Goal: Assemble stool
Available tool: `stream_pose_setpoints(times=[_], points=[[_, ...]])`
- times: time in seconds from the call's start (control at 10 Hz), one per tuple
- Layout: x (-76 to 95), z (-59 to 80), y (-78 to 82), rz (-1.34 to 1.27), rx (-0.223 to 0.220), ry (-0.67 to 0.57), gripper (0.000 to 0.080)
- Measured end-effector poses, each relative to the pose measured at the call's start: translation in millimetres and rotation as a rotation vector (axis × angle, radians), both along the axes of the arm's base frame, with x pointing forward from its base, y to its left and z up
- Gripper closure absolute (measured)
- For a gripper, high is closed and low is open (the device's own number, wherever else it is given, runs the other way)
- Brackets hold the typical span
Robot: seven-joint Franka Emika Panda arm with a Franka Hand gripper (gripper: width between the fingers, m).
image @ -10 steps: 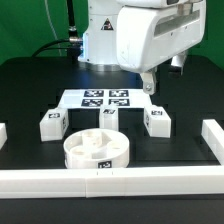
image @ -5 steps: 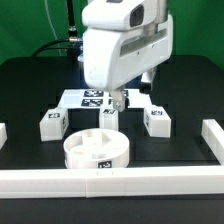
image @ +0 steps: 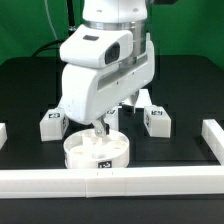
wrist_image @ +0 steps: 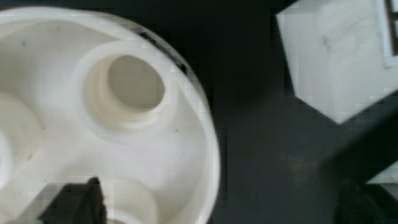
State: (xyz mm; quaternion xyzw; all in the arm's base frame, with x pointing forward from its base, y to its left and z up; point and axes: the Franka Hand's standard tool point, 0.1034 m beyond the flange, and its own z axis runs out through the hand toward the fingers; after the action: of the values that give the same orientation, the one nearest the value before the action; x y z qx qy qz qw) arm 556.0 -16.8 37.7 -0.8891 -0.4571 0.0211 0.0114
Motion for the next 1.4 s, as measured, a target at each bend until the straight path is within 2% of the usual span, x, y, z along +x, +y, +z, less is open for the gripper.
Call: stream_pose_setpoints(times=[0.4,0.8,0.9,1.0,1.3,1.4], points=[[0.9,-23.6,-2.4,-0.006,0.006,0.024,0.0150],[2.8,-25.7,-3.2,-0.008,0.006,0.014,0.0150],[2.9,-25.7,-3.2,-0.008,0.006,0.013,0.0300],[2.9,-25.7,-3.2,-0.008,0.006,0.014,0.0300],[2.9,-25.7,-3.2,-0.008,0.006,0.013,0.0723],[2.9,-25.7,-3.2,-0.008,0.006,0.013,0.0723]])
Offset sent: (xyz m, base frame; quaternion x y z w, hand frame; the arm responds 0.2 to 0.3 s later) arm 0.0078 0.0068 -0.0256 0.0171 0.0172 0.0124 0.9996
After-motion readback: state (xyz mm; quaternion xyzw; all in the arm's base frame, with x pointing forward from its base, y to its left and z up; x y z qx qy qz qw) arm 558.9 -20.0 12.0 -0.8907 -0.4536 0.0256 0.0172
